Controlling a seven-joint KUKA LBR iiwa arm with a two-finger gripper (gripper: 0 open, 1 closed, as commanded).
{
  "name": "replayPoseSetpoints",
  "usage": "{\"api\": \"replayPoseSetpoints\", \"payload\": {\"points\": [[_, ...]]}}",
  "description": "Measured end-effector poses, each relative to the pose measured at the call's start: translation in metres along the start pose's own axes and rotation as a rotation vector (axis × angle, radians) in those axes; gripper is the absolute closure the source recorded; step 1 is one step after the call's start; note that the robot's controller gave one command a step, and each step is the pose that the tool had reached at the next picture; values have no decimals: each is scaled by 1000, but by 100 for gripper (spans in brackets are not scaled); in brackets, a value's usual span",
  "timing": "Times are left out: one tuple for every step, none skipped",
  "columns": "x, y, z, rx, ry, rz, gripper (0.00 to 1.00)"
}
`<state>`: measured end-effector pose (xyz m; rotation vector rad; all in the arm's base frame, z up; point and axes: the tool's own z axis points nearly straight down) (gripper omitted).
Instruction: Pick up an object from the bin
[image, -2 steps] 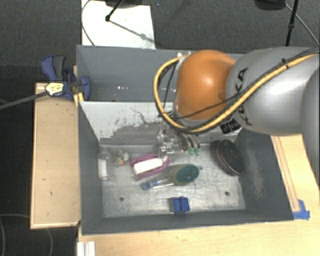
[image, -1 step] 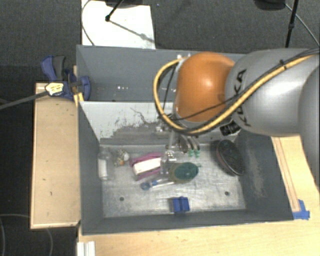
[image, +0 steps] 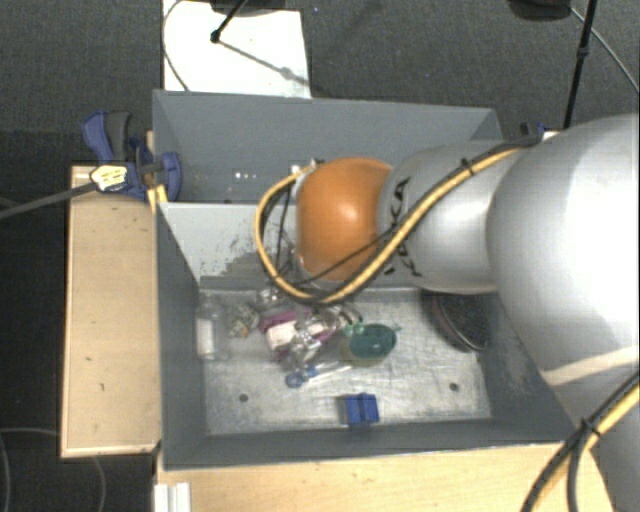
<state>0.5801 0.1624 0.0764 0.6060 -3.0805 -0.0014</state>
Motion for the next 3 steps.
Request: {"api": "replayPoseSetpoints", "payload": {"points": [[-1,-1,-2,1,-3,5,100],[14,-57,-84,6,-8,-463,100],[8,-54,-129,4,-8,-459,100]]}}
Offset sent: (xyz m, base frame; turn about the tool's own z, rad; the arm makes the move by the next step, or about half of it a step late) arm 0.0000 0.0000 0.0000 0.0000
